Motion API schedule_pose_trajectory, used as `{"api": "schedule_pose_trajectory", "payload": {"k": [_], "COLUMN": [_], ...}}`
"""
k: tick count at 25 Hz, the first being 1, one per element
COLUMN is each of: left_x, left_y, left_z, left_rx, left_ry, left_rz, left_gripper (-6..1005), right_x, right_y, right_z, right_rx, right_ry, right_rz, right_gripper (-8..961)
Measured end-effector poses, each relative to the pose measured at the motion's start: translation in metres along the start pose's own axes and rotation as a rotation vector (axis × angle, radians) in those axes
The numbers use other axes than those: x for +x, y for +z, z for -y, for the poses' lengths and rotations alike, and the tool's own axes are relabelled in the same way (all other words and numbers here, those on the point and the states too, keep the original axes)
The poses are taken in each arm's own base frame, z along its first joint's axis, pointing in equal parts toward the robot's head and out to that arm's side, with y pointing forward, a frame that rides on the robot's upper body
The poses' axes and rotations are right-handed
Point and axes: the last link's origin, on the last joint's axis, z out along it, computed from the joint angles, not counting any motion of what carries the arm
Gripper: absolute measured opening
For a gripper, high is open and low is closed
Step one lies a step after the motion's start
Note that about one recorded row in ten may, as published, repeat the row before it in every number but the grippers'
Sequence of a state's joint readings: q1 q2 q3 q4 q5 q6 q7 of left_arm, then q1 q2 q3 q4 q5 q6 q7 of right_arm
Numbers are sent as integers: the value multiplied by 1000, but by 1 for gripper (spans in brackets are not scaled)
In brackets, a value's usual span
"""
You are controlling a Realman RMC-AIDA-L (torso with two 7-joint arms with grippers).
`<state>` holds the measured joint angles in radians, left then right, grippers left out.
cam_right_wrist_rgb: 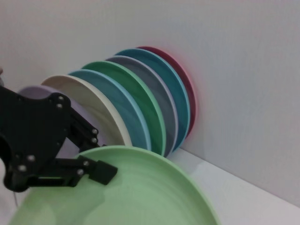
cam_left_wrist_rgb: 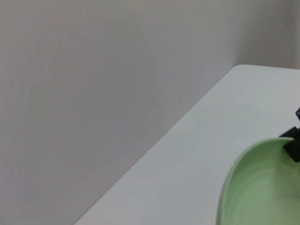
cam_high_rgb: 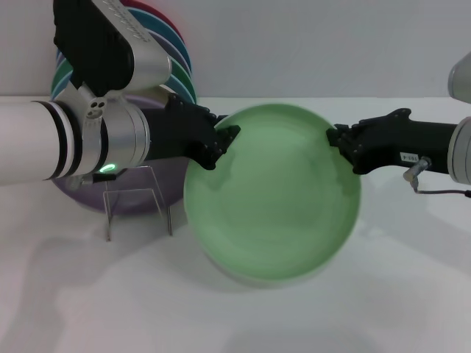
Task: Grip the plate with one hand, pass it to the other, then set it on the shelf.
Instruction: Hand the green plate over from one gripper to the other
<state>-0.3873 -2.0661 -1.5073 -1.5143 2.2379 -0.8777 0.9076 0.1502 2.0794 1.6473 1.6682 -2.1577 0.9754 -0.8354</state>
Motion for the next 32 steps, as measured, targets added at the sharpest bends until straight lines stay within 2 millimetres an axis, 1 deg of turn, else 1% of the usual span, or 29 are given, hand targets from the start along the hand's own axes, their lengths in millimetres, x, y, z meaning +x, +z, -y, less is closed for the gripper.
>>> {"api": "schedule_pose_trajectory", "payload": {"k": [3, 8, 9, 10, 13, 14, 15, 18, 19, 20, 21, 22, 23, 24, 25, 26, 29, 32], "left_x": [1, 3, 3, 4, 5, 7, 7, 12, 16, 16, 18, 20, 22, 29, 29, 33, 44, 49], "left_y": [0, -1, -2, -3, -6, -11, -11, -23, -30, -30, -36, -41, -44, -50, -50, -52, -47, -41], "left_z": [-1, -2, -2, -2, 0, 1, 1, 6, 10, 10, 12, 13, 13, 9, 9, 6, -12, -30], "left_rx": [4, 5, 7, 11, 23, 39, 39, 109, 176, 176, 236, 289, 331, 409, 409, 448, 541, 637], "left_ry": [6, 19, 18, 17, 20, 24, 24, 63, 92, 92, 116, 138, 157, 201, 201, 225, 346, 466], "left_rz": [-7, -26, -31, -37, -58, -86, -86, -153, -209, -209, -252, -288, -315, -366, -366, -387, -418, -437], "left_gripper": [195, 107, 89, 86, 78, 75, 74, 72, 71, 69, 66, 64, 61, 59, 59, 59, 58, 57], "right_x": [2, 4, 8, 8, 17, 25, 25, 38, 51, 58, 67, 67, 73, 83, 83, 85, 90, 90], "right_y": [0, -2, -6, -6, -14, -23, -23, -38, -45, -47, -48, -48, -48, -50, -50, -50, -52, -51], "right_z": [-2, -4, -3, -3, 4, 11, 11, 26, 38, 43, 49, 49, 53, 62, 62, 65, 70, 71], "right_rx": [-40, -72, -71, -71, -54, -33, -33, 11, 34, 39, 34, 34, 22, -1, -1, -10, -29, -28], "right_ry": [33, 73, 102, 102, 158, 202, 202, 264, 316, 344, 380, 380, 411, 469, 469, 487, 504, 497], "right_rz": [-3, 8, 13, 13, 28, 39, 39, 50, 56, 63, 69, 69, 82, 108, 108, 117, 137, 139], "right_gripper": [125, 132, 133, 135, 139, 140, 182, 307, 349, 451, 552, 554, 556, 558, 559, 561, 563, 562]}}
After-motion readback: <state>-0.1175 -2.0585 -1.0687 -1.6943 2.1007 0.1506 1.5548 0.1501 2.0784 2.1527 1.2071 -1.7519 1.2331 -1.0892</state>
